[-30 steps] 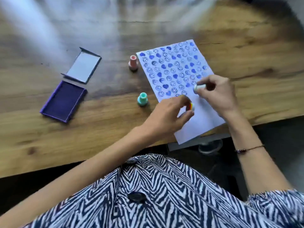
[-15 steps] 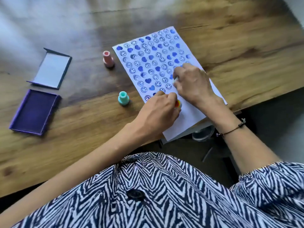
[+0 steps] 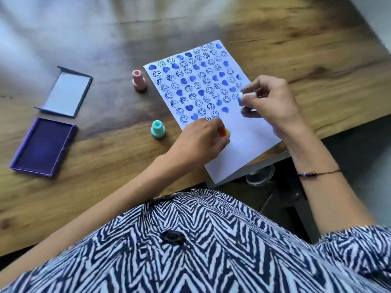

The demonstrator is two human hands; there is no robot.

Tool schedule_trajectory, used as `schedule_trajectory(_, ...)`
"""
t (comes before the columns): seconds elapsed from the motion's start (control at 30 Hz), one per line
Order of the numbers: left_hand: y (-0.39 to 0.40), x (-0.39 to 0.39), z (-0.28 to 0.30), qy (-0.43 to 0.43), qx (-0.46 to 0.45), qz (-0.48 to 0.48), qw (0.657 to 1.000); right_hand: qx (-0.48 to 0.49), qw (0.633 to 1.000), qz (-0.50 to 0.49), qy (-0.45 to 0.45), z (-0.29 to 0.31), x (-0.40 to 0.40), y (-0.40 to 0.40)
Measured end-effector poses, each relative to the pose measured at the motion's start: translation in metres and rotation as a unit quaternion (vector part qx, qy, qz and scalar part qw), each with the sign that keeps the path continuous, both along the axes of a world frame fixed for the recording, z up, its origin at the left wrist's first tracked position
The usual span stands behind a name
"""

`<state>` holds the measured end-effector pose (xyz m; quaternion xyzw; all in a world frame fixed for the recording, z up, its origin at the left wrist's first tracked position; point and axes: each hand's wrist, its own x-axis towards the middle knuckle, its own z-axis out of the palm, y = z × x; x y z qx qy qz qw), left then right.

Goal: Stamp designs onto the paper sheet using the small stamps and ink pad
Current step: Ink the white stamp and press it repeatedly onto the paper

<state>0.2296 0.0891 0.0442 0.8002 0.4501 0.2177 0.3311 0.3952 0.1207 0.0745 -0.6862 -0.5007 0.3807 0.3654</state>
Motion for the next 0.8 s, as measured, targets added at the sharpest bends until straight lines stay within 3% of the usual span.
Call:
schedule_trajectory(0.1,0.003,-0.006,0.002,-0.126,-0.113,0.064,0.984,-0.009,0.992,-0.015,0.127,0.003,-0.003,-0.024)
schedule_trajectory(0.27,0.003,-0.014,0.002,-0.34,-0.305,0.106,0.883,0.008,0.974,0.006,0.227,0.004,-0.023,-0.046)
schedule_trajectory(0.57,-0.006,-0.021,0.014,-0.387,-0.286,0.112,0.869,0.055,0.982,0.054,0.17,0.011,-0.042,-0.052)
schedule_trajectory(0.8,-0.02,-0.039,0.013,-0.355,-0.249,0.106,0.895,0.068,0.986,0.077,0.134,0.007,-0.055,-0.07)
